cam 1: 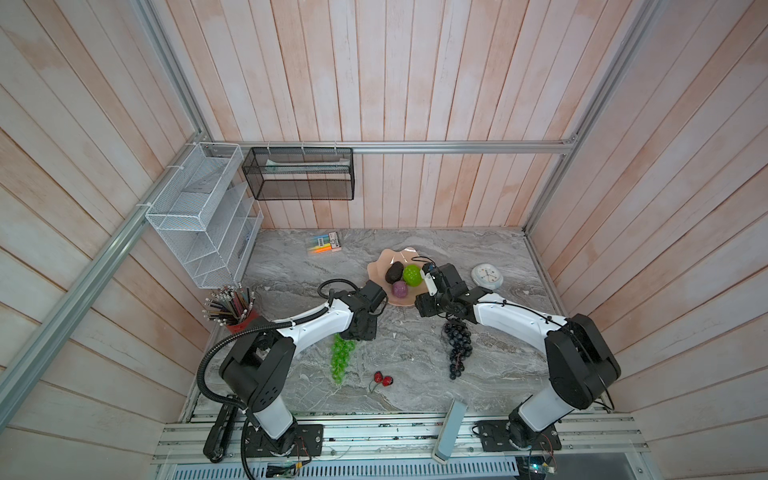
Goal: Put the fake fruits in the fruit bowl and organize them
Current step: 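Close the left gripper on the green grapes stem and lift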
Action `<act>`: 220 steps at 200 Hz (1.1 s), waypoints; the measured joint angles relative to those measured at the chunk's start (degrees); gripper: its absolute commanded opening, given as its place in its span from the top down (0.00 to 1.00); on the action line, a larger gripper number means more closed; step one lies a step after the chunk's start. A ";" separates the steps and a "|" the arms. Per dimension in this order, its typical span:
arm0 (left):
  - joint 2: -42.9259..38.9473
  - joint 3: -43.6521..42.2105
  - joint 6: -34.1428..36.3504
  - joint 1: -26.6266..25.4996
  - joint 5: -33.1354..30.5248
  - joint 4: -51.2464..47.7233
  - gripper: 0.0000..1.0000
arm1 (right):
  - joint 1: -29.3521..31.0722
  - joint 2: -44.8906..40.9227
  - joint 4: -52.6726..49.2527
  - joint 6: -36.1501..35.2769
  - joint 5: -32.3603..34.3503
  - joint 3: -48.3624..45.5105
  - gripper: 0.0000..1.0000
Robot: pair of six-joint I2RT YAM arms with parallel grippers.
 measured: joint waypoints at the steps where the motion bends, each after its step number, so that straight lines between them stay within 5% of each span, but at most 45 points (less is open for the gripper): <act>1: 0.00 0.00 0.07 0.02 -0.02 0.04 0.65 | 0.00 0.00 0.00 0.00 0.00 0.00 0.30; 44: 0.83 -1.51 0.44 0.96 -0.28 2.34 0.71 | 0.00 0.00 0.02 0.00 -0.15 0.00 0.31; 121: 0.72 -2.58 -0.04 1.99 -1.55 3.30 1.00 | 0.00 0.24 0.02 0.00 -0.22 0.00 0.31; 220: -10.36 -3.93 -0.26 2.03 2.45 2.25 1.00 | 0.22 0.24 0.00 0.00 -0.61 0.00 0.31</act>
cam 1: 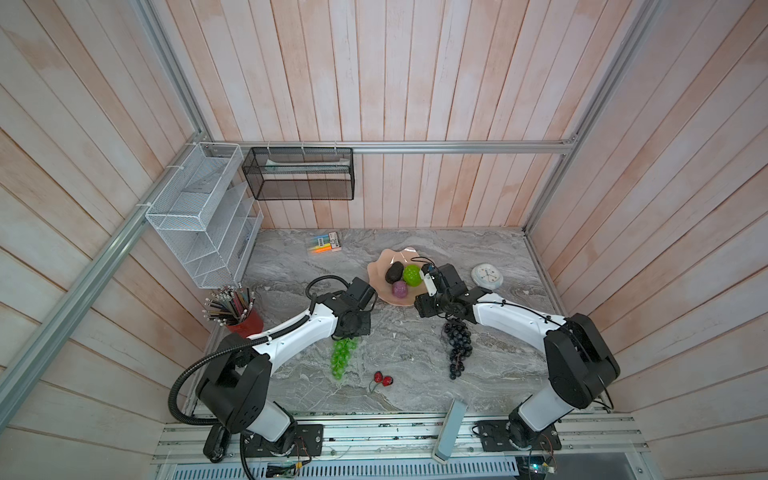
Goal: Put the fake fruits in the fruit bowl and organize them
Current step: 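Close the left gripper on the green grapes stem and lift, then carry the green grapes over the bowl edge beside the avocado with left gripper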
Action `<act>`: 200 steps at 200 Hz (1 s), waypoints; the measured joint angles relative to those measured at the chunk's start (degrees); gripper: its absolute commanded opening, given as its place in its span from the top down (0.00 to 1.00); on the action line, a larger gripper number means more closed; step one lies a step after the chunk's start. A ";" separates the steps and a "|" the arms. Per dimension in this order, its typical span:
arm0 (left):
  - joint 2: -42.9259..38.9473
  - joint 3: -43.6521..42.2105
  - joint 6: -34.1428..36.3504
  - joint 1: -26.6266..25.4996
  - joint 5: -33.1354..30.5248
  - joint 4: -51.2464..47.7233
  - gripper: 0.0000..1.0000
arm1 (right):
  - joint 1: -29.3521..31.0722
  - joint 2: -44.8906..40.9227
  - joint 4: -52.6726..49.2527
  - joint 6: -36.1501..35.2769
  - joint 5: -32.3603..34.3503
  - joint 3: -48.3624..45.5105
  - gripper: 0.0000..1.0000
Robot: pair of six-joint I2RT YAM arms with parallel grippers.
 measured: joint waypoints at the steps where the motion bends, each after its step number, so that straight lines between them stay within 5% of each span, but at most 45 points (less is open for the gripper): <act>1: -0.09 0.00 0.00 0.00 0.07 0.00 1.00 | 0.02 0.00 0.00 0.00 0.02 0.00 0.31; 90: -9.18 2.27 0.46 0.00 4.96 -2.36 1.00 | 0.83 0.00 0.07 -0.02 0.15 1.09 0.31; 138: -9.51 16.04 2.23 0.00 9.46 -5.44 1.00 | 0.13 -2.45 0.26 -0.02 0.92 1.09 0.33; 200: 2.23 34.25 5.95 -0.11 14.97 -5.33 1.00 | -5.99 -10.49 5.01 0.72 0.66 -0.46 0.35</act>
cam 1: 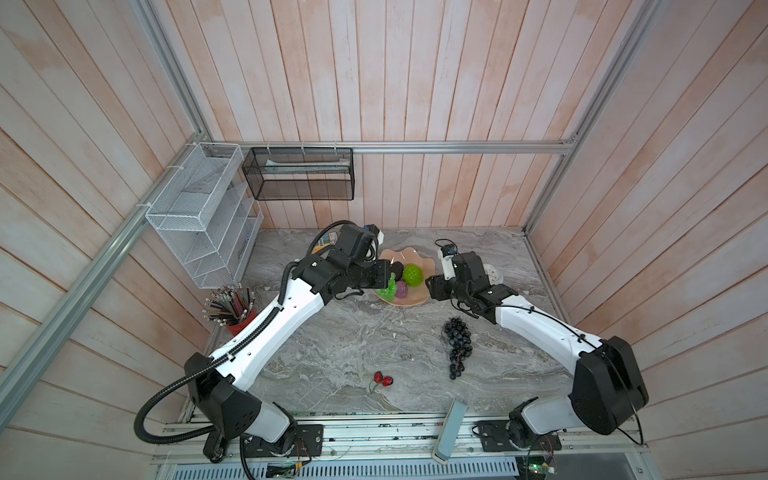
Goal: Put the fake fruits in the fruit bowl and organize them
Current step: 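Carry the green grapes over the bowl edge beside the avocado with left gripper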
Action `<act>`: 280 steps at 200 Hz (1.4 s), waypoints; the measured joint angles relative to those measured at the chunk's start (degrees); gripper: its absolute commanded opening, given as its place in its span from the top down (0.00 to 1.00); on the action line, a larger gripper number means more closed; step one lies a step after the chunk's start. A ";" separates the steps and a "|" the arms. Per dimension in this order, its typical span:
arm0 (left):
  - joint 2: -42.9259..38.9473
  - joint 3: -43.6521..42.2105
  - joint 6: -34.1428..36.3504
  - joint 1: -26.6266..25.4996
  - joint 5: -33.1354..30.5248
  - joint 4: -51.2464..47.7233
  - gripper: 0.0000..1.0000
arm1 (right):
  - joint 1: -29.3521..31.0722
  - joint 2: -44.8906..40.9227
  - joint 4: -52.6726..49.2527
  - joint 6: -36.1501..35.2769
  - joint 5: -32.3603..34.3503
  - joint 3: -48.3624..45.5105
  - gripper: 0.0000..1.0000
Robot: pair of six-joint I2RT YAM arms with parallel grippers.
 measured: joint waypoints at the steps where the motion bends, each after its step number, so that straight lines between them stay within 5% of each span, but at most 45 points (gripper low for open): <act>1: 0.17 0.17 0.02 0.00 0.04 0.02 1.00 | -0.07 -0.04 0.02 0.02 0.00 -0.02 0.35; 133: 16.44 7.48 1.16 -0.13 5.42 7.39 1.00 | -3.93 -2.14 1.33 0.31 -2.36 -4.37 0.35; 280: 13.31 -4.35 1.31 6.88 5.53 12.70 1.00 | -4.02 -0.11 3.30 -0.39 -6.62 -3.96 0.35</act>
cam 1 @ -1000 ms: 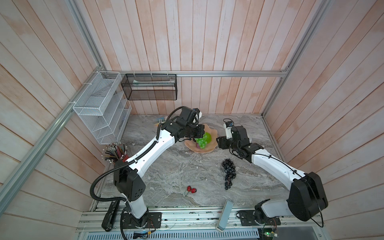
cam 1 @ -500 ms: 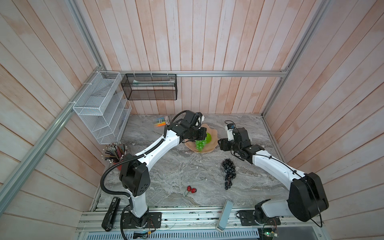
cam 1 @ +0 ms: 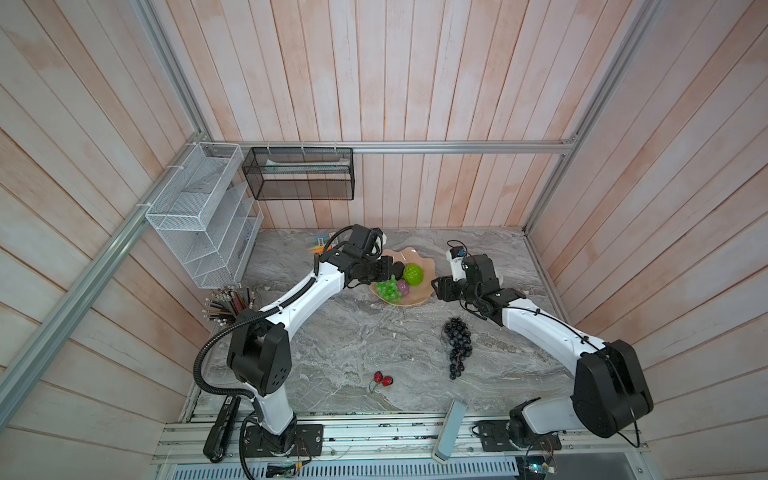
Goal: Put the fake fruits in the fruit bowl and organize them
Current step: 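Carry the green grapes over the bowl edge beside the avocado with left gripper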
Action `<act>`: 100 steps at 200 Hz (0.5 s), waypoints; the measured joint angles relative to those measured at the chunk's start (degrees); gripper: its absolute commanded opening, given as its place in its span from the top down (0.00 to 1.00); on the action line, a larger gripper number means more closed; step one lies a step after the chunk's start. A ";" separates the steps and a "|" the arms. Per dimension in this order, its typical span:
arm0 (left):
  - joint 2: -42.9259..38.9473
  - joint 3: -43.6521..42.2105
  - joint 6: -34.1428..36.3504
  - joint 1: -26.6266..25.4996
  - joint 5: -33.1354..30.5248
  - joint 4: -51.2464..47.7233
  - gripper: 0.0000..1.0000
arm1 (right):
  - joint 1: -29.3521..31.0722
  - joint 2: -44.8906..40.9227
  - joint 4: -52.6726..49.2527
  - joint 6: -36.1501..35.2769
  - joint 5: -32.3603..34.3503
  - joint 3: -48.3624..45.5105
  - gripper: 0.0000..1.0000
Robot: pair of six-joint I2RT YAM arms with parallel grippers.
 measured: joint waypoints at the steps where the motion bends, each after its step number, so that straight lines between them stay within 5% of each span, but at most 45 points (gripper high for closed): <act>1: 0.02 0.00 0.07 0.09 0.00 0.00 1.00 | 0.00 0.04 0.00 0.00 -0.02 0.02 0.35; 100: 11.58 7.26 4.72 3.96 1.27 1.16 1.00 | 0.22 2.47 -0.26 -0.37 -1.53 1.81 0.34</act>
